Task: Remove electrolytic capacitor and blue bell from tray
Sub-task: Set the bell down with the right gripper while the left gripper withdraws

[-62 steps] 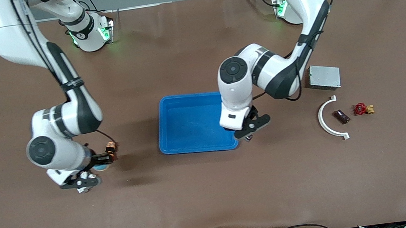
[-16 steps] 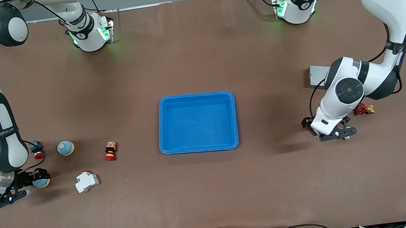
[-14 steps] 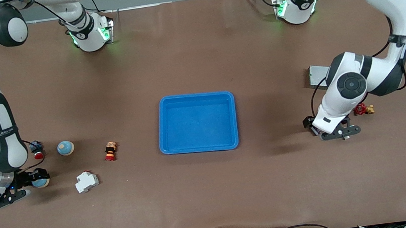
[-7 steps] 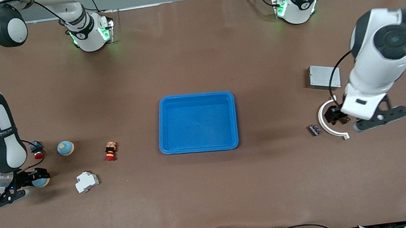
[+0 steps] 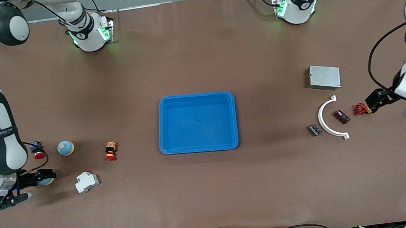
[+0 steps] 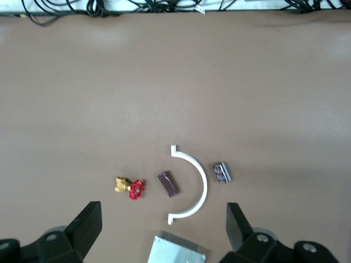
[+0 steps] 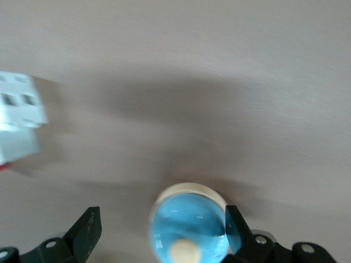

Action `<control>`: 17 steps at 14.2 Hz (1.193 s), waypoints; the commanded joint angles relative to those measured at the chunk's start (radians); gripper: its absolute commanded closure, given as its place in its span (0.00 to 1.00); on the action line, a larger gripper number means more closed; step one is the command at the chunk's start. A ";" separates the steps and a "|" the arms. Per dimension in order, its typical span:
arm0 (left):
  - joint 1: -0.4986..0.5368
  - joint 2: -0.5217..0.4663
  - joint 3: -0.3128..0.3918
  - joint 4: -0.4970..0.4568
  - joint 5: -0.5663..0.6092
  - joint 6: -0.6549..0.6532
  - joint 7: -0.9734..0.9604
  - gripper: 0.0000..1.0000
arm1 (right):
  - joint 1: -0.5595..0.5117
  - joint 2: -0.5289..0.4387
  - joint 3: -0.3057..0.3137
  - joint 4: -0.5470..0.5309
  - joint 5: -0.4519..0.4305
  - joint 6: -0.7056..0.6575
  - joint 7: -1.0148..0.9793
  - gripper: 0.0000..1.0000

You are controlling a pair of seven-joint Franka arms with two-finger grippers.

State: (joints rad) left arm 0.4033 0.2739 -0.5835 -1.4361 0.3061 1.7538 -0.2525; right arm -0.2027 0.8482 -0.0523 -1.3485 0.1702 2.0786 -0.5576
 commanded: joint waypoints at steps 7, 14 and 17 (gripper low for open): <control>0.005 -0.221 0.083 -0.029 -0.227 -0.123 0.157 0.00 | 0.180 -0.222 0.000 -0.014 -0.147 -0.185 0.419 0.00; -0.405 -0.372 0.513 -0.168 -0.298 -0.238 0.182 0.00 | 0.235 -0.463 0.002 -0.087 -0.150 -0.267 0.516 0.00; -0.409 -0.406 0.525 -0.191 -0.317 -0.244 0.188 0.00 | 0.236 -0.552 0.003 -0.078 -0.152 -0.386 0.515 0.00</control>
State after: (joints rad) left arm 0.0028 -0.0779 -0.0746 -1.5756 0.0106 1.5101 -0.0818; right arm 0.0312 0.3803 -0.0497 -1.3756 0.0368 1.7353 -0.0610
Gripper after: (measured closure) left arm 0.000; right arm 0.000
